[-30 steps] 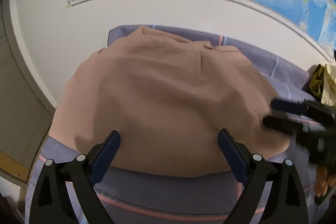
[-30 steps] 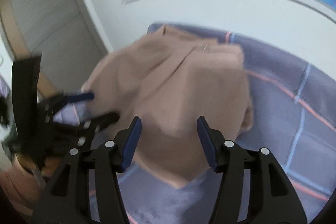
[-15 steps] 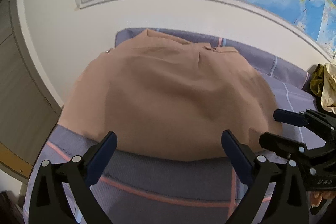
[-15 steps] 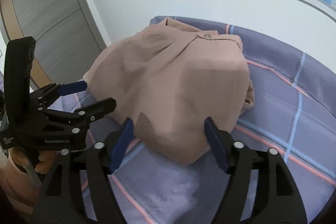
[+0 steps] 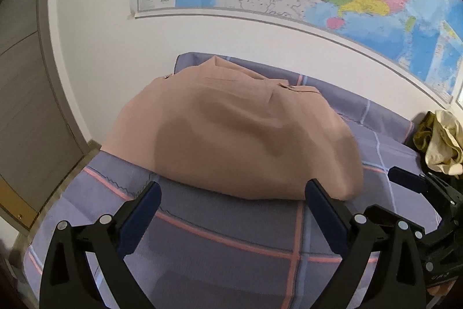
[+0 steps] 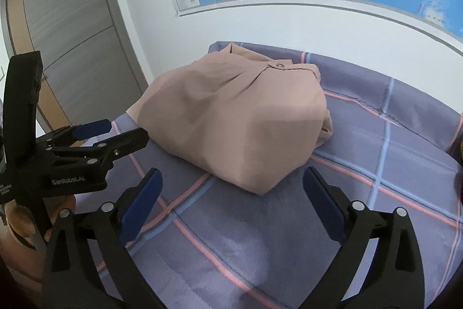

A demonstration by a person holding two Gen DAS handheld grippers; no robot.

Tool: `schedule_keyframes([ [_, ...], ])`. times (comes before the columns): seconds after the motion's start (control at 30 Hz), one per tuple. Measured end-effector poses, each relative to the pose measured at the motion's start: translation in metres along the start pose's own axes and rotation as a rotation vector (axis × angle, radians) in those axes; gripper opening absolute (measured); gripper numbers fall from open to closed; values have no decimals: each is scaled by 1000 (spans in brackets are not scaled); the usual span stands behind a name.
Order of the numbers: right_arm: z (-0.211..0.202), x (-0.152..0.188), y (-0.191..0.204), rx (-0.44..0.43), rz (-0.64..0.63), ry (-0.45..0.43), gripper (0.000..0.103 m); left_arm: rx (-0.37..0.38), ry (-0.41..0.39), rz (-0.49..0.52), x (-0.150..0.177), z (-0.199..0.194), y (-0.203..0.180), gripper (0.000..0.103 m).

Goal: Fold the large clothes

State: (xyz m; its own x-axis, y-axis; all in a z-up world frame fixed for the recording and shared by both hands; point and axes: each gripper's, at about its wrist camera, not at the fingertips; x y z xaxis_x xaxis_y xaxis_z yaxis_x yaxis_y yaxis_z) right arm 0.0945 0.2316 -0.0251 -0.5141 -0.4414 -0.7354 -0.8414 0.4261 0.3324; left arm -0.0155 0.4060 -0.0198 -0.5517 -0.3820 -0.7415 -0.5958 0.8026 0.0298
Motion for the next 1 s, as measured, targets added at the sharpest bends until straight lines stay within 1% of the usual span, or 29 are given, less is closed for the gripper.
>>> schedule_keyframes([
  [0.13, -9, 6, 6, 7, -9, -16, 97, -28, -1, 15, 7, -8, -5, 96],
  [0.2, -13, 7, 8, -1, -13, -25, 97, -63, -11, 9, 9, -12, -6, 96],
  [0.33, -18, 10, 11, -5, 6, -14, 97, -80, -28, -8, 14, -20, -4, 96],
  [0.47, -24, 13, 13, -16, 20, -24, 97, -105, -49, 3, 17, -28, -6, 96],
  [0.7, -30, 19, 19, -11, 17, -44, 97, -100, -57, -9, 20, -36, -4, 96],
  [0.83, -36, 20, 22, -4, 3, -77, 97, -115, -64, -6, 21, -39, -4, 96],
  [1.0, -36, 22, 27, 0, -20, -73, 97, -125, -65, -3, 23, -42, -5, 96],
])
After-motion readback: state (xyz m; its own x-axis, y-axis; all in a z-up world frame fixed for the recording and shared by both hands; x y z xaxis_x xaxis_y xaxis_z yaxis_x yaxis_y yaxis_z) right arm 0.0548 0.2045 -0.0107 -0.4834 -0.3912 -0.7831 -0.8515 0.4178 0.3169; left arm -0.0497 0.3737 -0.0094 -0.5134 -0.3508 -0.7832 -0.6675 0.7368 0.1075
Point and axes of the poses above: each gripper's, at about its wrist camera, not at the fingertips, and z roughly the way its jaws point, y to its left, x to its underside, and after that the axes turned 9 degrees about -x, right-handed
